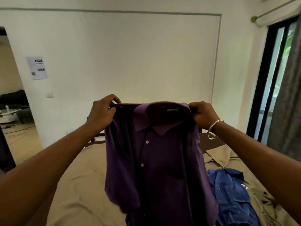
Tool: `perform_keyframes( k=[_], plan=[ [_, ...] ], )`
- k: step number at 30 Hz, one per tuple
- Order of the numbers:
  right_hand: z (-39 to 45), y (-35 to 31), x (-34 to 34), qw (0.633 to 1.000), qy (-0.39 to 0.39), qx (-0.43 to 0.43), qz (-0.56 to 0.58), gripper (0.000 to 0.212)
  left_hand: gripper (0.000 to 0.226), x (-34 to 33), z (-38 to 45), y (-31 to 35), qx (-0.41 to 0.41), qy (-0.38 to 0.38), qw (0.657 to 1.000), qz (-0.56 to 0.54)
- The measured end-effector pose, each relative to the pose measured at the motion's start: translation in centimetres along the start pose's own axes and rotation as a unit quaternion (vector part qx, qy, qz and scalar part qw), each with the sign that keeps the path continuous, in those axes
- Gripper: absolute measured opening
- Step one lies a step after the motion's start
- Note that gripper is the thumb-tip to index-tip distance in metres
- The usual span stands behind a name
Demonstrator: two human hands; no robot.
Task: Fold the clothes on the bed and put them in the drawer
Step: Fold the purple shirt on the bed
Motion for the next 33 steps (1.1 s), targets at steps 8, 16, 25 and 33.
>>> perform_keyframes(
  k=[8,16,25,33],
  plan=[
    [-0.8,0.9,-0.1,0.998,-0.059,0.020,-0.003,0.032,0.039,1.3,-1.6,-1.2,0.003,0.047,0.992,0.114],
    [-1.1,2.0,1.1,0.990,-0.033,0.132,-0.049,0.019,0.032,-0.2,-2.7,-3.9,0.171,0.029,0.985,0.001],
    [-3.0,5.0,0.0,0.991,-0.061,0.047,-0.111,0.010,0.011,1.3,-5.6,-5.6,0.014,0.018,0.993,0.112],
    [-4.7,5.2,0.2,0.991,-0.104,-0.083,-0.002,0.018,0.011,0.8,-7.1,-6.6,0.019,-0.115,0.990,0.078]
  ],
)
Point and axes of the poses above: each hand's wrist, its own z-axis towards the middle knuckle, its own x-axis out of the back of the hand, y = z × x, the point moved 5 cm from there along z, towards the middle knuckle, and after that the axes turned 4 degrees about y, right-handed, at the moved point
